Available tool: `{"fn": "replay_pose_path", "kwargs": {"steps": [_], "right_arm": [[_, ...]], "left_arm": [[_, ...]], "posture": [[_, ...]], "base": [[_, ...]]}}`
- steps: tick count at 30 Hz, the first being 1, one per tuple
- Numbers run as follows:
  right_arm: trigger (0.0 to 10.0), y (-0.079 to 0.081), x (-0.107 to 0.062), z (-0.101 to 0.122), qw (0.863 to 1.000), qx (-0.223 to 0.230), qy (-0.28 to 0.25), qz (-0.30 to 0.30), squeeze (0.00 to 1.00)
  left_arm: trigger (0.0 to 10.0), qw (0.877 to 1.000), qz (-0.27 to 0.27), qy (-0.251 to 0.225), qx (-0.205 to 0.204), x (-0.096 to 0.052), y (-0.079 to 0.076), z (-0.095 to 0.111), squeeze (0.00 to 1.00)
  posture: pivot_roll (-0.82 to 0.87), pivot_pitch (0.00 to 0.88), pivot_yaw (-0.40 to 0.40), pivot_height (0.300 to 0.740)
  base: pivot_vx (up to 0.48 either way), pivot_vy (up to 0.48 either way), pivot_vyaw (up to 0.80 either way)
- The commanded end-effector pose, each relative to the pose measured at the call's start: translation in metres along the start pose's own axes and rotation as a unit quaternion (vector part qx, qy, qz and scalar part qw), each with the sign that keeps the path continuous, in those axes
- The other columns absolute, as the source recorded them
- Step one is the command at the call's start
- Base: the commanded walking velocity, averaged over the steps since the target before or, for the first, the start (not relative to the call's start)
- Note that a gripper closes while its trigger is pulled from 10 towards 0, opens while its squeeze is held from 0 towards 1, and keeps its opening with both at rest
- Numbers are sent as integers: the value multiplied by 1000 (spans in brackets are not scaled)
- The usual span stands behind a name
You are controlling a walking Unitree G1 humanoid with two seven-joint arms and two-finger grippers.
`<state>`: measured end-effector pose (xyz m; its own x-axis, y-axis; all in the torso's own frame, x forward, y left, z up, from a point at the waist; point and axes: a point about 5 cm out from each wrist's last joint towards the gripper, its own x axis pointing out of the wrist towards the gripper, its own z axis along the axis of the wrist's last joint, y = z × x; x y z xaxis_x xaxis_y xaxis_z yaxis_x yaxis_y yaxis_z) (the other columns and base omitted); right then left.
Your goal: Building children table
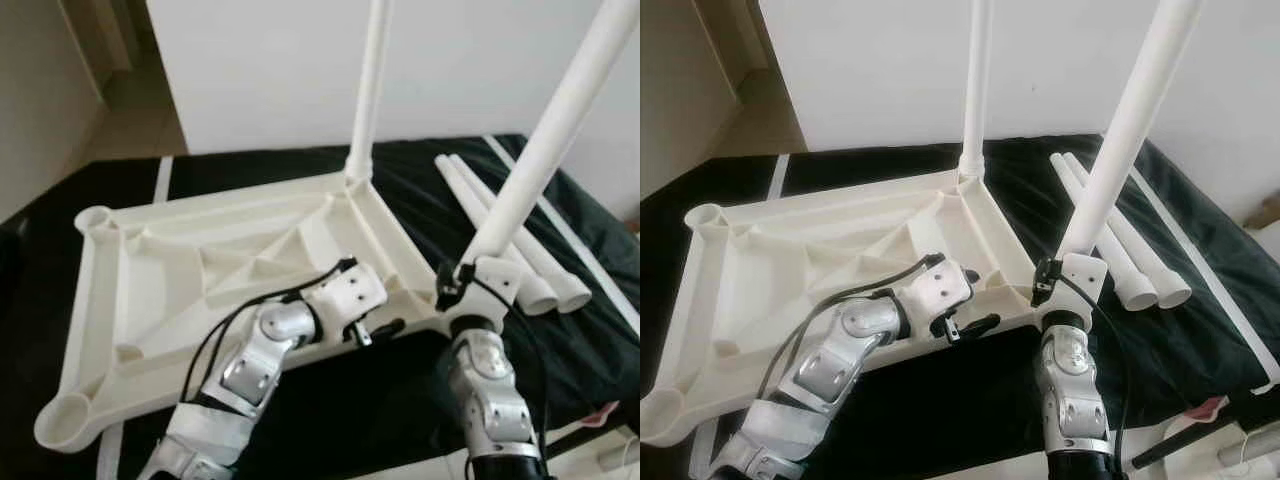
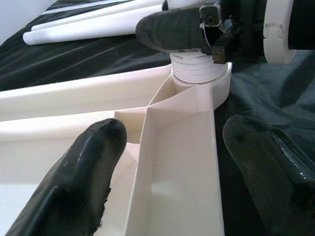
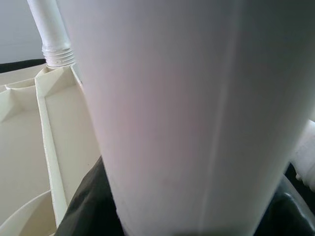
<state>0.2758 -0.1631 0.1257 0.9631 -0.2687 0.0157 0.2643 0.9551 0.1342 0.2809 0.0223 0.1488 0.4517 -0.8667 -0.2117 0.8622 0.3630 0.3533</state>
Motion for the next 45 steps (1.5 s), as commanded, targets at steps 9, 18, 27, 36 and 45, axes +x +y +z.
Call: {"fn": "replay_pose_path", "kwargs": {"steps": [9, 18, 27, 36, 45], "right_arm": [[10000, 12, -11, 0, 997, 66, -9, 48, 1000], [10000, -6, -10, 5, 995, 41, -26, 87, 1000], [10000, -30, -7, 12, 981, -16, -18, 193, 380], [10000, -39, -5, 13, 954, -54, -1, 296, 0], [10000, -43, 16, 16, 921, -133, 7, 367, 0]], "left_arm": [[10000, 999, 44, 6, -1, 0, 3, -3, 0], [10000, 999, 44, -1, -2, 3, 2, 1, 0], [10000, 999, 44, 1, 5, 0, 5, 1, 0], [10000, 999, 47, 3, 5, -1, 7, 1, 0], [10000, 999, 46, 0, 6, 1, 7, 3, 0]], "posture": [[-55, 0, -3, 740], [-61, 0, 8, 740], [-60, 0, 14, 740], [-58, 0, 16, 740], [-55, 0, 22, 740]], "base": [[0, 0, 0], [0, 0, 0], [0, 0, 0], [0, 0, 0], [0, 0, 0]]}}
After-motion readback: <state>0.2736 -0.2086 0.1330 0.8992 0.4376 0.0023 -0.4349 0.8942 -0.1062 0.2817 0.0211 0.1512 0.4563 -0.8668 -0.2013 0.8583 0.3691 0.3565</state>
